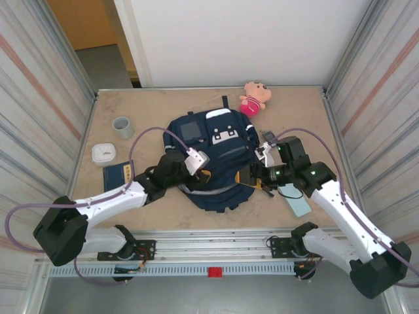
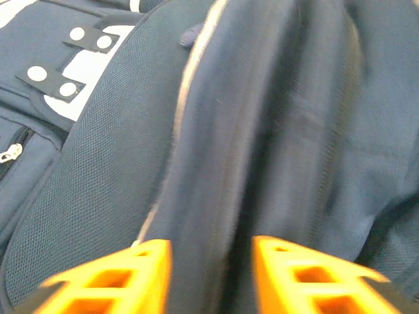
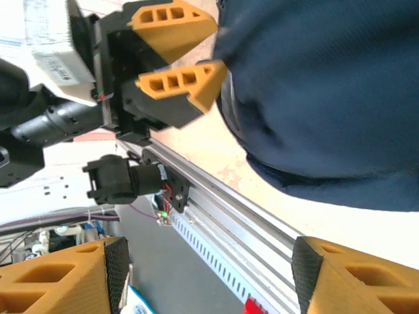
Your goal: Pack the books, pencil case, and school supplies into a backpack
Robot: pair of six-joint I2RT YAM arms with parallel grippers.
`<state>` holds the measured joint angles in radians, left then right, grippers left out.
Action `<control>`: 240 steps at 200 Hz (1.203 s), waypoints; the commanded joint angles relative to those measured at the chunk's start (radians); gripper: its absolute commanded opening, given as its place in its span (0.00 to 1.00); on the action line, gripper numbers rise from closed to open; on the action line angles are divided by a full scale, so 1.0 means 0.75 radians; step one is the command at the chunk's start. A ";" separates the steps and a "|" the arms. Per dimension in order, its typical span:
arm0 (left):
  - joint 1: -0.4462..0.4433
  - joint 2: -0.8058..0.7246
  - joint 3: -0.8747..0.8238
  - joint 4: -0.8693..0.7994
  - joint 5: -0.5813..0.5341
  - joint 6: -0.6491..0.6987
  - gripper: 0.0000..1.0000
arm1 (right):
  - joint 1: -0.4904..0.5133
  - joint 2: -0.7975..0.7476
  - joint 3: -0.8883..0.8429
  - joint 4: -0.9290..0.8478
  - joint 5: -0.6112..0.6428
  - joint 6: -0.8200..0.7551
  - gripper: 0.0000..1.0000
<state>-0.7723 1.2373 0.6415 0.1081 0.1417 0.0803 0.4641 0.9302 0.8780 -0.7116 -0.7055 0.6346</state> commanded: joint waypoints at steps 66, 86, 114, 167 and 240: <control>0.326 -0.396 0.049 -0.546 -0.269 -0.577 0.86 | 0.166 0.457 0.125 0.472 0.229 0.021 0.52; 0.518 -0.421 0.010 -0.651 -0.239 -0.725 0.87 | 0.207 0.590 0.045 0.674 0.314 0.079 0.51; 0.692 -0.420 -0.059 -0.693 -0.249 -0.817 0.91 | 0.212 0.753 -0.053 0.804 0.494 0.130 0.49; 0.940 -0.313 -0.065 -0.791 -0.317 -0.798 0.96 | 0.072 0.830 -0.234 0.987 0.469 0.121 0.54; 0.990 0.030 -0.044 -0.639 -0.228 -0.753 0.97 | 0.239 0.499 0.045 0.813 0.420 -0.107 0.65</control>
<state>-0.0326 1.1889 0.5934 -0.4320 -0.0898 -0.5091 0.6125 1.3602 0.8482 -0.0628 -0.3893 0.6304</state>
